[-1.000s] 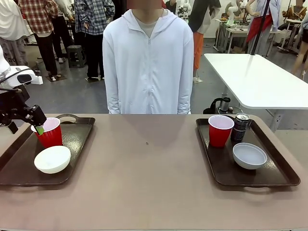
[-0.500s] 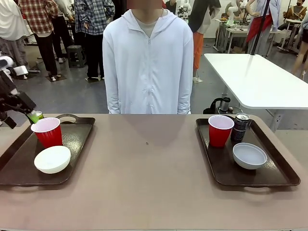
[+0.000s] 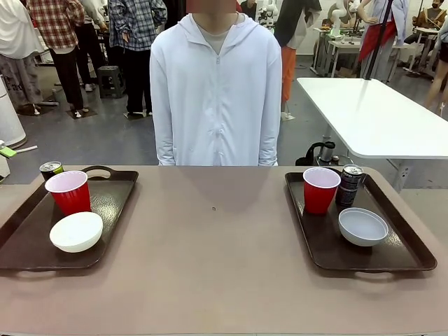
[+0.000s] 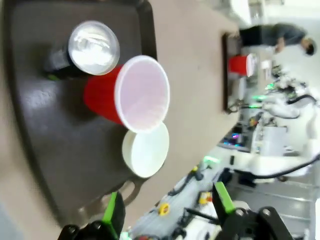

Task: Prepare tableware on both trays.
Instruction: Pick up a Picnic Bowl from the table and place it on a Handle tray.

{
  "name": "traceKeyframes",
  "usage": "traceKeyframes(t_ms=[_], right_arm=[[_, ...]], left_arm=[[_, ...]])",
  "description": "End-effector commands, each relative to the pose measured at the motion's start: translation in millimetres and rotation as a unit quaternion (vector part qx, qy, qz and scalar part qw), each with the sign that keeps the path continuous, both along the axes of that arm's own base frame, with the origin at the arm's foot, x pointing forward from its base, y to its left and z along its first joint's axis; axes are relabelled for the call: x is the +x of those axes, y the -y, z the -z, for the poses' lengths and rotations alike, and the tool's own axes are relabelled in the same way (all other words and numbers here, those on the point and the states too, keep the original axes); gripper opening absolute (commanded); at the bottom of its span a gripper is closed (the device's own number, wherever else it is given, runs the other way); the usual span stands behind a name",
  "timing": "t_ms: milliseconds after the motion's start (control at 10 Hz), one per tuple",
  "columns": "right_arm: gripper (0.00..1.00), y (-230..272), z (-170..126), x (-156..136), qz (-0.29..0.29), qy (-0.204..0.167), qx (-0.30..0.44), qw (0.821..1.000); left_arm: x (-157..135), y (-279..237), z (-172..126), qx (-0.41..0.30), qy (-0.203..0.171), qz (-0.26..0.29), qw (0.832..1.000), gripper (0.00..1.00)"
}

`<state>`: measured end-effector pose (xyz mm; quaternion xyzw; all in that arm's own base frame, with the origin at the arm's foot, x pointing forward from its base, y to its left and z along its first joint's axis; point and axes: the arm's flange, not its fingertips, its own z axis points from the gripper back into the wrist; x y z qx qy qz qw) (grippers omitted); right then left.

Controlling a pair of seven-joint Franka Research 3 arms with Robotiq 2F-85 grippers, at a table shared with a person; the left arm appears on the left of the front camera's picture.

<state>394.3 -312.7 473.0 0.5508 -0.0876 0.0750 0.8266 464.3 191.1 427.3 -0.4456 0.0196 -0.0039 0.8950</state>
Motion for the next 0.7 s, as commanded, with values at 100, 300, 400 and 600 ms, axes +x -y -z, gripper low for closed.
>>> traceKeyframes(t_ms=[100, 300, 400, 600], right_arm=[[0.96, -0.3, -0.6, -0.5, -0.001, 0.003, -0.001, 1.0], [0.96, -0.3, -0.6, -0.5, -0.001, 0.003, -0.001, 1.0], [0.96, -0.3, -0.6, -0.5, -0.001, 0.003, -0.001, 1.0], [0.96, -0.3, -0.6, -0.5, -0.001, 0.003, -0.001, 1.0]], left_arm=[[12.2, -65.6, 13.7, -0.071, 0.005, -0.069, 0.995, 0.93], [-3.7, -101.2, 22.1, -0.082, 0.009, -0.109, 0.991, 0.93], [-8.7, -111.4, 24.1, -0.077, 0.002, -0.116, 0.99, 0.93], [-14.5, -112.3, 28.7, -0.07, -0.005, -0.118, 0.991, 0.93]])
